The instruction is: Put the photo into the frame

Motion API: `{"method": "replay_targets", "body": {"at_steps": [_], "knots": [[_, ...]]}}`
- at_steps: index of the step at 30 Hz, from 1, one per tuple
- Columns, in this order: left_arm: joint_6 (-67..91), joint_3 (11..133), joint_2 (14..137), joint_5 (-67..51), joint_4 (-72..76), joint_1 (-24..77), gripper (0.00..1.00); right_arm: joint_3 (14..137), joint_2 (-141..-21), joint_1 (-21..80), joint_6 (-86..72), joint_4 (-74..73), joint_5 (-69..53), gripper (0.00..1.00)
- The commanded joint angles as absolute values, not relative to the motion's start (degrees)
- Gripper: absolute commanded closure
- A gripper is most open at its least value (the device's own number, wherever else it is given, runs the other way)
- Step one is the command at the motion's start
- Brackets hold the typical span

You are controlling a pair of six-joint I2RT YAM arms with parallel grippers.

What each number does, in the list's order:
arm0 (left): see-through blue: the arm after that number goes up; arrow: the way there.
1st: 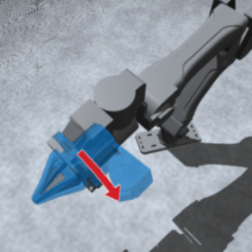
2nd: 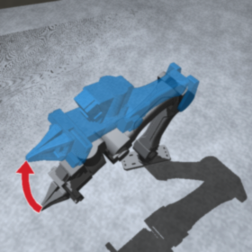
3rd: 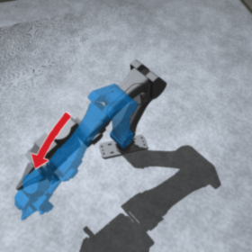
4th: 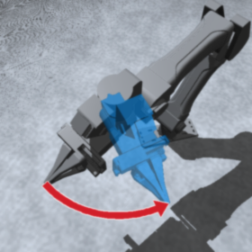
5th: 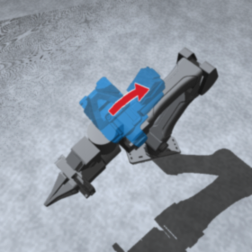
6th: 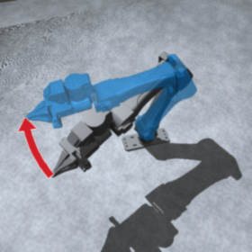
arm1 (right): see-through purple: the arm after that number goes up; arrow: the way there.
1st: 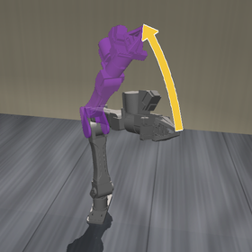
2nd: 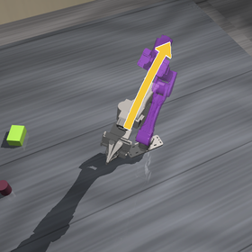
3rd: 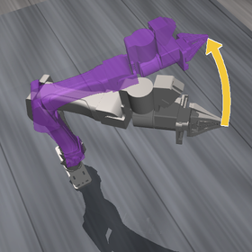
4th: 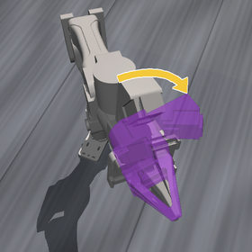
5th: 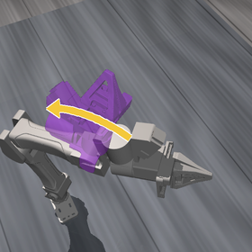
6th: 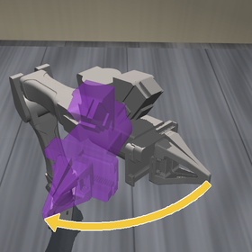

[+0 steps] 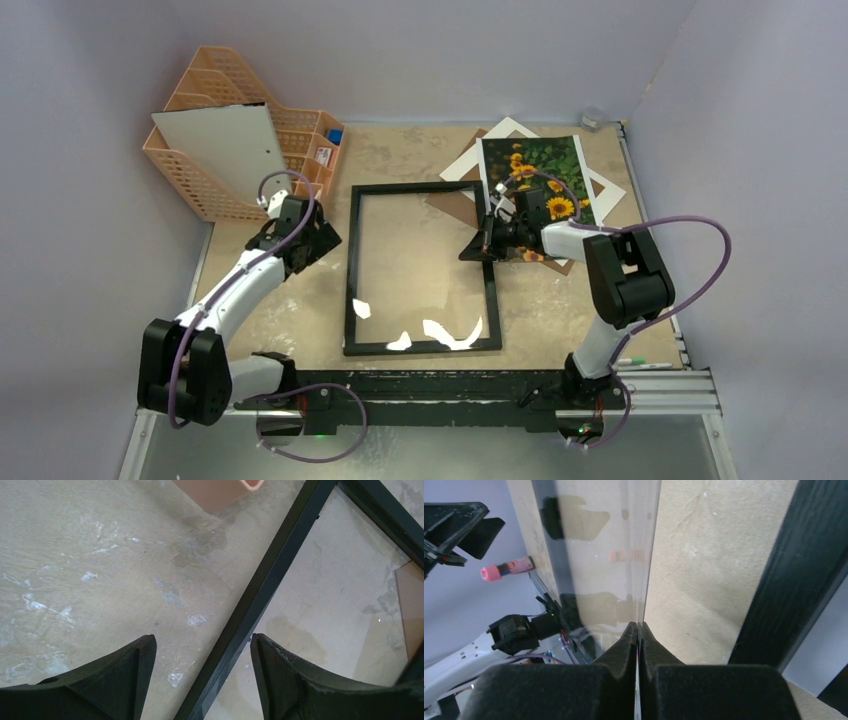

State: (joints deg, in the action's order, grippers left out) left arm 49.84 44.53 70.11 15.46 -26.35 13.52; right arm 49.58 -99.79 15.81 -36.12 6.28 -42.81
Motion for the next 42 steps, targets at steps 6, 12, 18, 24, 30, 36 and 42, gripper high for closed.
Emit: {"method": "replay_targets", "body": {"at_steps": [6, 12, 18, 24, 30, 36, 42], "knots": [[48.3, 43.0, 72.1, 11.1, -21.2, 13.5, 0.28, 54.5, -101.4, 15.5, -28.2, 2.6, -43.5, 1.0], [48.2, 42.7, 73.0, 10.6, -20.4, 13.4, 0.28, 53.8, -98.4, 15.5, -26.0, 3.2, -43.9, 1.0], [48.0, 42.5, 73.7, 10.2, -19.9, 13.4, 0.28, 53.3, -97.4, 15.5, -25.9, 4.1, -42.9, 1.0], [47.4, 42.5, 75.6, 8.2, -18.8, 13.5, 0.28, 53.8, -97.3, 15.5, -24.2, 3.4, -41.7, 1.0], [46.4, 42.4, 77.1, 6.6, -17.7, 13.5, 0.28, 55.4, -97.4, 15.5, -23.2, 3.1, -41.0, 1.0], [46.1, 42.2, 78.6, 5.0, -16.9, 13.5, 0.28, 55.5, -96.7, 15.5, -22.5, 3.3, -41.2, 1.0], [46.1, 42.1, 79.6, 4.2, -15.9, 13.4, 0.28, 54.5, -95.1, 15.6, -22.7, 4.7, -43.2, 1.0]]}}
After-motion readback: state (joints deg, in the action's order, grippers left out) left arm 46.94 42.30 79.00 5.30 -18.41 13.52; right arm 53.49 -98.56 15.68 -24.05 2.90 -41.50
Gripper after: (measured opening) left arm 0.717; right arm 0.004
